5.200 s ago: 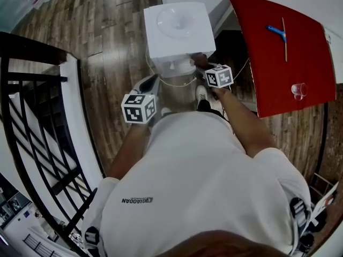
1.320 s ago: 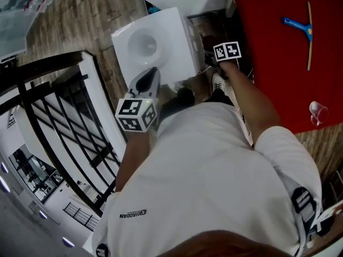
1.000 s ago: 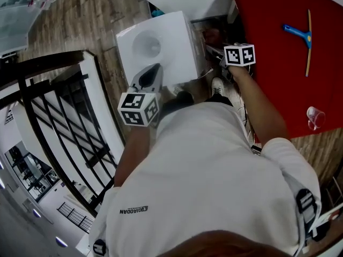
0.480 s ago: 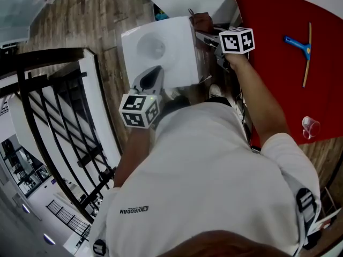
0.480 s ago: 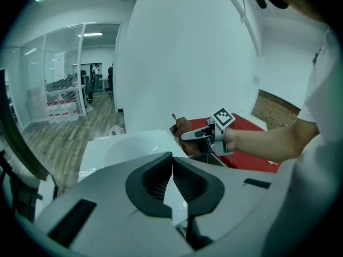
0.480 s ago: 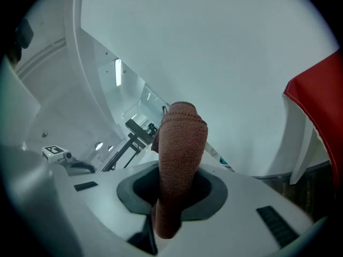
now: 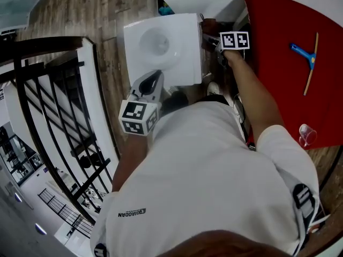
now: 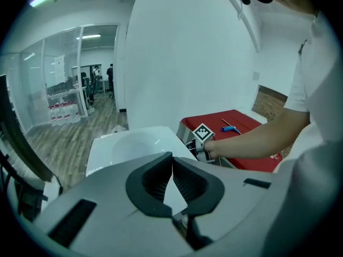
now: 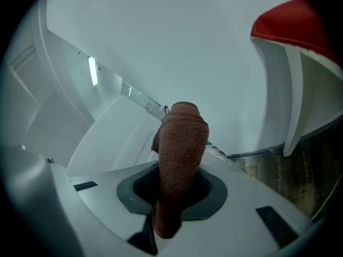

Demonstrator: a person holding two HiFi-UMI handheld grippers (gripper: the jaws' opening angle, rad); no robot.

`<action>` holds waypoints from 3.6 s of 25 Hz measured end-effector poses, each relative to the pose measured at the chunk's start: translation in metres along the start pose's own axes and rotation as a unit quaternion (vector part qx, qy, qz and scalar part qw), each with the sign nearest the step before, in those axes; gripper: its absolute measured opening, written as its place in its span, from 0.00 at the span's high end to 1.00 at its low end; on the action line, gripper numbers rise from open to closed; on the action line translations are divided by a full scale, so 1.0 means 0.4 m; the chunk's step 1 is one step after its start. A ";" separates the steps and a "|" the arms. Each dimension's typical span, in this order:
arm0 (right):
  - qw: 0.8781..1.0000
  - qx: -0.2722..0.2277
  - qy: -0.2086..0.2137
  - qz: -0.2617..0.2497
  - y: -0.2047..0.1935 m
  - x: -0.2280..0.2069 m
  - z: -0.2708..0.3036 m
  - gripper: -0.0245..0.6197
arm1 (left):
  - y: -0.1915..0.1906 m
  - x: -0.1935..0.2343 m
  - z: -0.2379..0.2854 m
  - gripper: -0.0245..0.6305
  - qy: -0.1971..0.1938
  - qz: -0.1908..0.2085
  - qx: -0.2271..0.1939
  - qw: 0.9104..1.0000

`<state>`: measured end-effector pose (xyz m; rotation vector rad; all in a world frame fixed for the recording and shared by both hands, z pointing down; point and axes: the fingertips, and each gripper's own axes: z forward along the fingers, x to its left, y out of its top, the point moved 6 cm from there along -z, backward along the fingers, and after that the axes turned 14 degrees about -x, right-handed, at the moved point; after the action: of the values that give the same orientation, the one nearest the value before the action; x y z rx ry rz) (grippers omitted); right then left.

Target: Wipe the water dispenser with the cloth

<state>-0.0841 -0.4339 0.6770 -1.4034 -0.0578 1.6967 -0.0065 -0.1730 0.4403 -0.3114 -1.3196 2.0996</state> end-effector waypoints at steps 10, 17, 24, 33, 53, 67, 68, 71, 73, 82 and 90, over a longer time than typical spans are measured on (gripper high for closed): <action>0.997 0.047 -0.055 0.007 -0.090 -0.134 0.097 0.85 | -0.024 0.017 -0.016 0.96 0.028 -0.033 -0.003 0.999; 0.996 0.055 -0.067 0.028 -0.116 -0.141 0.083 0.85 | -0.028 0.007 -0.056 0.96 0.047 -0.040 -0.016 0.998; 0.998 0.028 -0.056 0.026 -0.096 -0.126 0.007 0.85 | -0.039 -0.012 -0.090 0.96 0.068 -0.053 -0.032 0.996; 0.999 -0.043 -0.017 -0.001 -0.015 0.049 -0.120 0.85 | -0.049 0.029 -0.218 0.96 0.091 -0.085 -0.060 0.990; 0.981 -0.095 0.111 -0.128 -0.499 0.907 -0.433 0.85 | -0.315 0.021 -0.632 0.96 -0.036 -0.108 -0.098 0.989; 0.976 -0.104 0.054 -0.185 -0.710 1.029 -0.600 0.85 | -0.332 -0.110 -0.707 0.96 -0.084 -0.095 -0.120 0.985; 0.973 -0.104 0.055 -0.197 -0.698 1.032 -0.608 0.85 | -0.329 -0.117 -0.708 0.96 -0.081 -0.093 -0.123 0.985; 0.963 -0.108 0.060 -0.240 -0.659 1.045 -0.647 0.85 | -0.316 -0.146 -0.709 0.96 -0.071 -0.095 -0.130 0.984; 0.952 -0.114 0.063 -0.276 -0.639 1.057 -0.682 0.85 | -0.299 -0.170 -0.711 0.96 -0.071 -0.089 -0.140 0.984; 0.946 -0.116 0.067 -0.296 -0.644 1.026 -0.779 0.85 | -0.258 -0.272 -0.707 0.96 -0.059 -0.071 -0.156 0.983; 0.946 -0.123 0.061 -0.294 -0.659 0.996 -0.826 0.85 | -0.260 -0.322 -0.703 0.96 -0.059 -0.057 -0.137 0.987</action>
<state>0.3595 -0.1795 0.4018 -1.4798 -0.5785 1.1294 0.2750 -0.0184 0.3823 -0.2212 -1.6604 1.8668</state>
